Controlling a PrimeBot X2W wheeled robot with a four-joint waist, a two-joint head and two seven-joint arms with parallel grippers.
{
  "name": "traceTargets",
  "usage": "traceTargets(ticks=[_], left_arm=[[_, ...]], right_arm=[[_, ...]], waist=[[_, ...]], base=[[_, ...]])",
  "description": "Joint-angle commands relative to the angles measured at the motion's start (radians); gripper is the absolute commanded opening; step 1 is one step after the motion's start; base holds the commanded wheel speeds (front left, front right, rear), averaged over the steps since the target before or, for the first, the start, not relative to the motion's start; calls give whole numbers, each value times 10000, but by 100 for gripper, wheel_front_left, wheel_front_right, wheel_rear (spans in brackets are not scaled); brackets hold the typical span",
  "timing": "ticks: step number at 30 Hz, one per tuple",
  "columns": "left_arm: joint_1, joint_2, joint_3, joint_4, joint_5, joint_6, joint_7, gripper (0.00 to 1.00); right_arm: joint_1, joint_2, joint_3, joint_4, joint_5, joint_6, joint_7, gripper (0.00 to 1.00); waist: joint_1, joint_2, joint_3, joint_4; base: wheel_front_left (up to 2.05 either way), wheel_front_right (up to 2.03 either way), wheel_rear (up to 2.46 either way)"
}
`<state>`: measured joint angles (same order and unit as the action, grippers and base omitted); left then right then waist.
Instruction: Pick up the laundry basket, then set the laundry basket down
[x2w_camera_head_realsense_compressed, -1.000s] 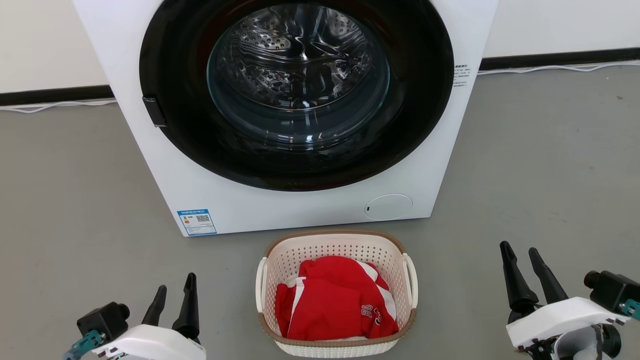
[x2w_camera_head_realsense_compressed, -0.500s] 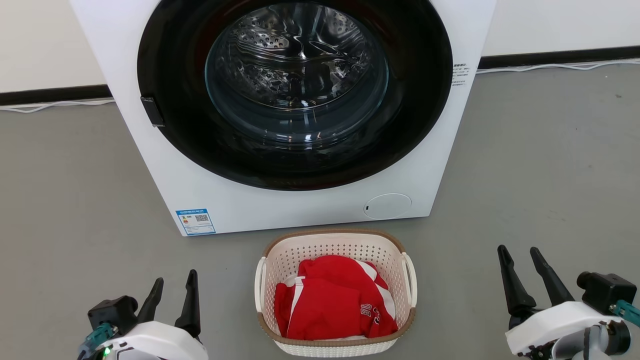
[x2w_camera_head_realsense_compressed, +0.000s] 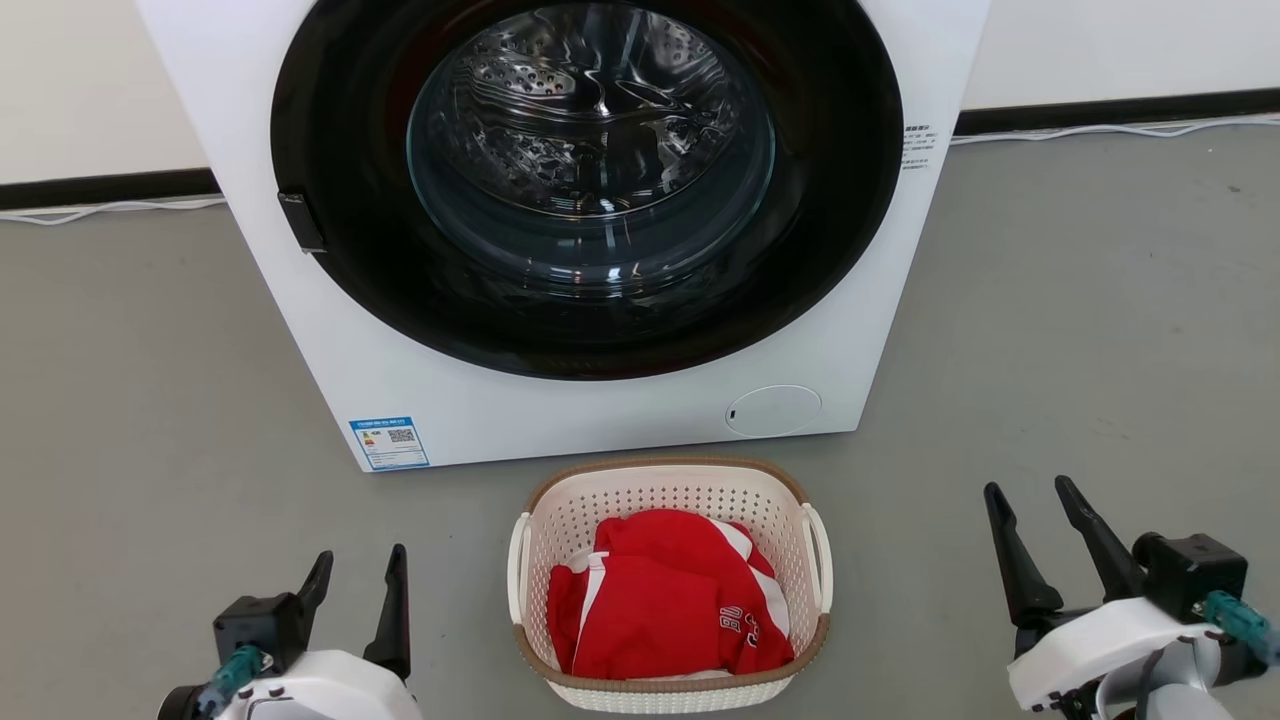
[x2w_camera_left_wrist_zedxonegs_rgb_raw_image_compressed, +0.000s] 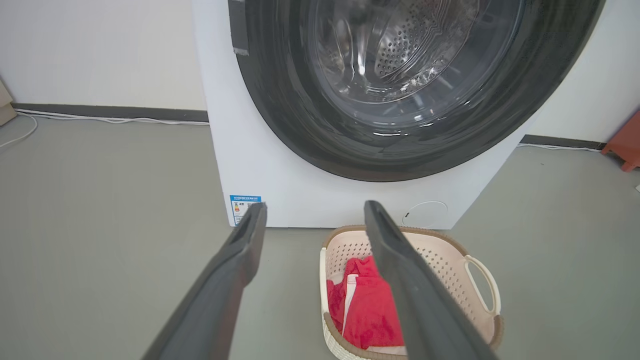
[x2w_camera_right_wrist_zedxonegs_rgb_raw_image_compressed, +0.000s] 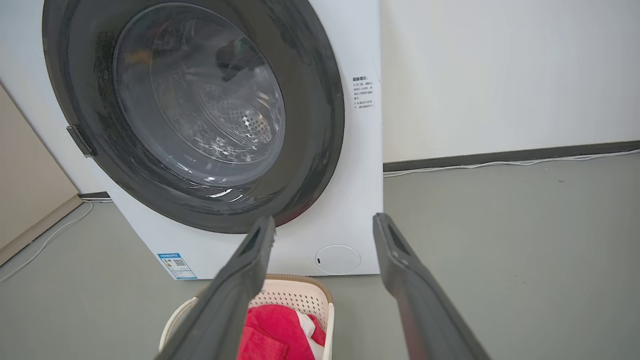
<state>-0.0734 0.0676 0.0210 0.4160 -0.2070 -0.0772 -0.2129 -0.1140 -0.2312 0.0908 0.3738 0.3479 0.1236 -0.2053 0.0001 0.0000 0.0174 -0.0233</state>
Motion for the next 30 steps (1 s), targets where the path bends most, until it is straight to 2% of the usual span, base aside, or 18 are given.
traceTargets(ticks=[1,12,30], left_arm=[[-567,136,208,-210,450,153,-170,100],[-649,179,175,-80,1837,209,-488,100],[-662,168,202,23,1772,165,-488,100]], right_arm=[[-410,-234,218,-144,-369,65,-247,100],[-510,-402,408,36,-1515,71,-565,100],[-488,-333,353,72,-1481,71,-565,100]], waist=[[-1,0,-4,-4],[-1,0,11,-32],[-1,0,65,-33]], base=[[0,0,0],[0,0,0],[0,0,0]])
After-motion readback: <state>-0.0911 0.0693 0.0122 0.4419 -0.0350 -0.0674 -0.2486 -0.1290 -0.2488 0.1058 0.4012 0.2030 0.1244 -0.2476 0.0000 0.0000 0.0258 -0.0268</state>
